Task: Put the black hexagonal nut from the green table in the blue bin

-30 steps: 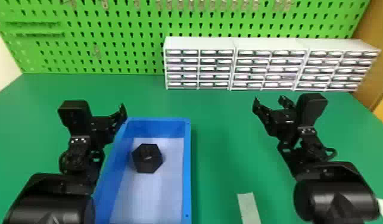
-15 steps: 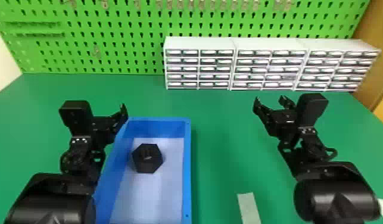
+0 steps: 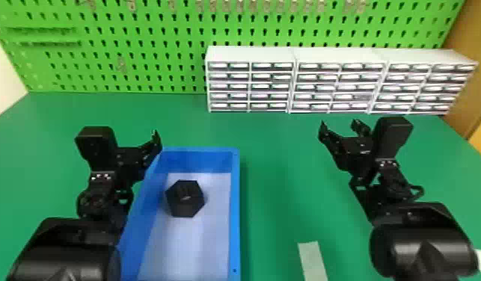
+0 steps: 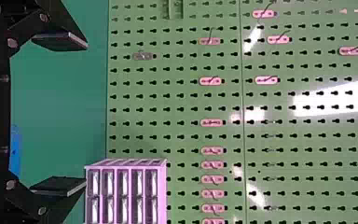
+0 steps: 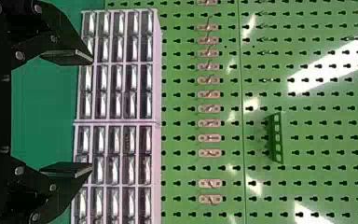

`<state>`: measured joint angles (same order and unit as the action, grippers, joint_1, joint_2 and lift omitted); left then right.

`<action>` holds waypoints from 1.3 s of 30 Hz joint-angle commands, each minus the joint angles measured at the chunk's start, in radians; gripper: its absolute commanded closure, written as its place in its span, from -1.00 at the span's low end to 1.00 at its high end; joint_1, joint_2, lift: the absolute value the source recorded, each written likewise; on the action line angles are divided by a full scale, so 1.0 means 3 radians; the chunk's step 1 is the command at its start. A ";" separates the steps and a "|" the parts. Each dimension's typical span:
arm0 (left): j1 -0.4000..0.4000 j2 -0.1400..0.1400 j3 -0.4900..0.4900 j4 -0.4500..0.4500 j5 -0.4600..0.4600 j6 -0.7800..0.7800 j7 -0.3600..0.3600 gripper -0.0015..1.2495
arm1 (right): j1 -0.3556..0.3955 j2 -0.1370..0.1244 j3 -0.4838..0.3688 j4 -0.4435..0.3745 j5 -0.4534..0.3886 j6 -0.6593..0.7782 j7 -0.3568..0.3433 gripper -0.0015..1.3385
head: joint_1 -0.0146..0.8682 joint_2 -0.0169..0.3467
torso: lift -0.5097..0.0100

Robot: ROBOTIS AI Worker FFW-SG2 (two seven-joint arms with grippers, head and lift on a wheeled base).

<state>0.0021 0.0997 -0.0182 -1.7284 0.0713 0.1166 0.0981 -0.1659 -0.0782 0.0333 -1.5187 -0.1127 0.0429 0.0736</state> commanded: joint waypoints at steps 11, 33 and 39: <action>-0.0007 -0.0005 -0.0016 -0.0001 -0.0013 0.0010 0.0005 -0.60 | 0.0016 0.0005 -0.0024 0.0000 -0.0008 0.0000 0.0000 -0.31 | 0.59 -0.63 | 0.59; -0.0007 0.0000 -0.0026 -0.0001 0.0013 0.0056 0.0000 -0.60 | 0.0016 -0.0005 -0.0029 0.0000 -0.0023 0.0000 0.0000 -0.31 | 0.59 -0.63 | 0.59; -0.0007 -0.0005 -0.0016 -0.0001 0.0013 0.0056 0.0000 -0.60 | 0.0016 -0.0010 -0.0024 0.0000 -0.0023 0.0010 0.0000 -0.31 | 0.59 -0.63 | 0.59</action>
<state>-0.0002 0.0983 -0.0242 -1.7288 0.0750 0.1335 0.0987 -0.1611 -0.0810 0.0254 -1.5186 -0.1197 0.0443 0.0736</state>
